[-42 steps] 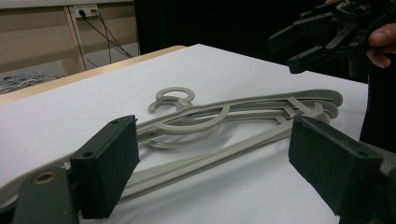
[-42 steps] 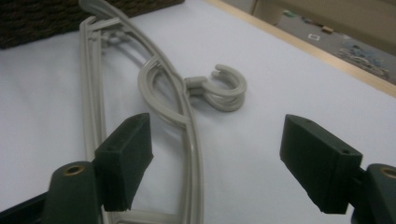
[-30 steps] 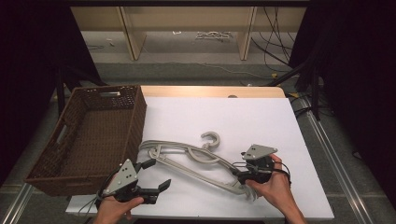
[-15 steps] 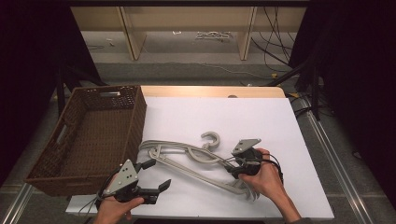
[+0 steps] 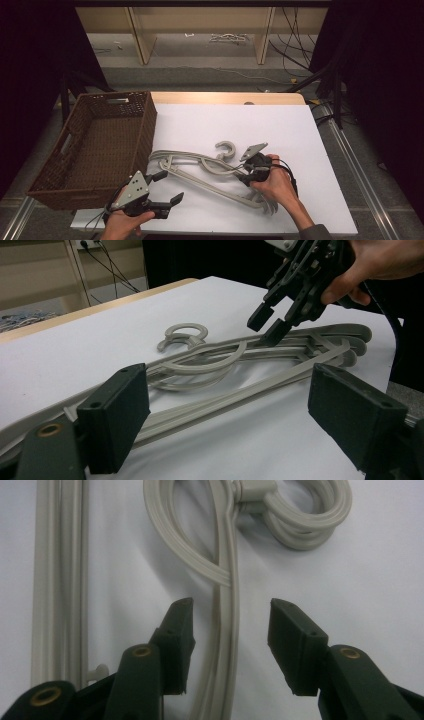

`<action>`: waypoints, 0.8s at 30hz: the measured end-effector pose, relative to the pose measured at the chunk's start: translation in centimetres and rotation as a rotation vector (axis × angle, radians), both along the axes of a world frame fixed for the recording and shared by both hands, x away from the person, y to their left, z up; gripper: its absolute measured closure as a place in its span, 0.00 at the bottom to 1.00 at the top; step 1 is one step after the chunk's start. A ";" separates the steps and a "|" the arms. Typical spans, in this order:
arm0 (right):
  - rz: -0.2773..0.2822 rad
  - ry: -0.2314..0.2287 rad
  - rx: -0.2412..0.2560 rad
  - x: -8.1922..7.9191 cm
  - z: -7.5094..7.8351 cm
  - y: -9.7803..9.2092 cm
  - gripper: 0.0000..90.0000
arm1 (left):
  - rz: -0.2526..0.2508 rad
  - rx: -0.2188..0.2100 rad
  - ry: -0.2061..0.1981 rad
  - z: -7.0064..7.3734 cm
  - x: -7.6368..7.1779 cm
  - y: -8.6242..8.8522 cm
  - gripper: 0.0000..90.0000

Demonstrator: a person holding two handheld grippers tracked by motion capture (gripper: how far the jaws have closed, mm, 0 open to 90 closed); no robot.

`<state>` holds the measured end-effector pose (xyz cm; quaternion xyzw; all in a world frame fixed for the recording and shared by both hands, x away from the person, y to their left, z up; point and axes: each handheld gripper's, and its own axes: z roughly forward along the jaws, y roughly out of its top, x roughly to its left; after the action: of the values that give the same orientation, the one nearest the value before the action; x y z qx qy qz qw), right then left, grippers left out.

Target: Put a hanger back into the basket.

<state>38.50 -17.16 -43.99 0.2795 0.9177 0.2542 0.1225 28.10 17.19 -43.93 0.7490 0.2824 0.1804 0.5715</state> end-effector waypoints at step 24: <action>0.025 0.053 -0.057 1.7 -1.2 1.4 0.82 | -0.014 0.018 -0.005 -0.1 0.1 -0.2 0.19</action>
<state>40.24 -15.77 -45.18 0.2710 0.9310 0.2220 0.1027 28.16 17.02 -43.99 0.7557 0.2742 0.1809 0.5666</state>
